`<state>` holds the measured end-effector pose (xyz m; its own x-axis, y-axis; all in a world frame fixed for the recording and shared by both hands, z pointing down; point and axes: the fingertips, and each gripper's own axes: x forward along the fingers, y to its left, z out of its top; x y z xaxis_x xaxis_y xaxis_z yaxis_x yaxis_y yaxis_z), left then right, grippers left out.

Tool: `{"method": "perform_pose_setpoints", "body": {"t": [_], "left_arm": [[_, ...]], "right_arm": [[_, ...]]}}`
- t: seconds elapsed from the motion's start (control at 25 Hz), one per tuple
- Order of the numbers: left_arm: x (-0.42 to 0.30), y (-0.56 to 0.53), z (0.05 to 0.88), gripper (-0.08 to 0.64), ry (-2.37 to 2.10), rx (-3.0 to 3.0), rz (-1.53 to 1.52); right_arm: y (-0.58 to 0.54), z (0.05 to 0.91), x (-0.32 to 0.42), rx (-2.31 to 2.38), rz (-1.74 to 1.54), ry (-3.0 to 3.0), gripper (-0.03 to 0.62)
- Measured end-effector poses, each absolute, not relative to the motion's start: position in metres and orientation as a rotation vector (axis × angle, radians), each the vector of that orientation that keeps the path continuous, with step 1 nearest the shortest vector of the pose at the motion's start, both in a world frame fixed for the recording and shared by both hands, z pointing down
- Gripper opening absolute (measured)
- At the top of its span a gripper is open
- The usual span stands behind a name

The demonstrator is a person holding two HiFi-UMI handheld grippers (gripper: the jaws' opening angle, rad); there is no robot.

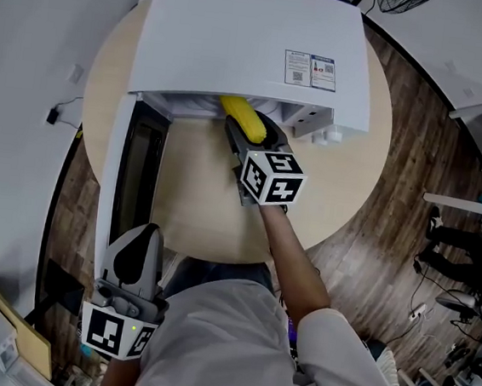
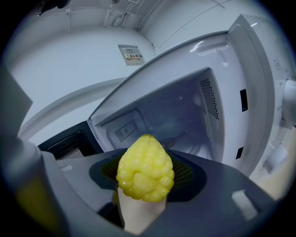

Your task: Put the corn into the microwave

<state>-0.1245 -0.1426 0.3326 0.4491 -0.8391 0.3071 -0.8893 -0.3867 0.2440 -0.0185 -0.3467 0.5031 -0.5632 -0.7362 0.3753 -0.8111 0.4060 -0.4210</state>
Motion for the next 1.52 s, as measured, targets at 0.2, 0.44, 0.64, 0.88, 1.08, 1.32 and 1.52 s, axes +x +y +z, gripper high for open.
{"method": "perform_pose_setpoints", "body": {"t": [0.2,0.44,0.64,0.88,1.08,1.32,1.52], "left_arm": [[-0.124,-0.144,0.335,-0.008,-1.471,2.32,0.21],[-0.122,-0.143,0.341,-0.008,-1.474,2.302,0.236],[-0.121,-0.144,0.344,-0.008,-1.471,2.292,0.246],[-0.118,-0.145,0.346,-0.008,-1.474,2.287,0.243],[-0.114,-0.141,0.349,-0.006,-1.462,2.288,0.269],[-0.119,-0.138,0.35,-0.005,-1.484,2.278,0.286],[-0.121,-0.135,0.351,-0.005,-1.49,2.27,0.286]], "right_arm": [[-0.361,0.51,-0.019,1.417,0.868,-2.522,0.261],[-0.378,0.519,-0.022,1.435,0.858,-2.519,0.261],[-0.391,0.525,-0.025,1.444,0.809,-2.503,0.261],[-0.404,0.531,-0.028,1.472,0.698,-2.449,0.261],[-0.409,0.537,-0.036,1.479,0.617,-2.4,0.261],[-0.419,0.543,-0.04,1.506,0.627,-2.362,0.261],[-0.426,0.544,-0.042,1.521,0.585,-2.334,0.261]]}}
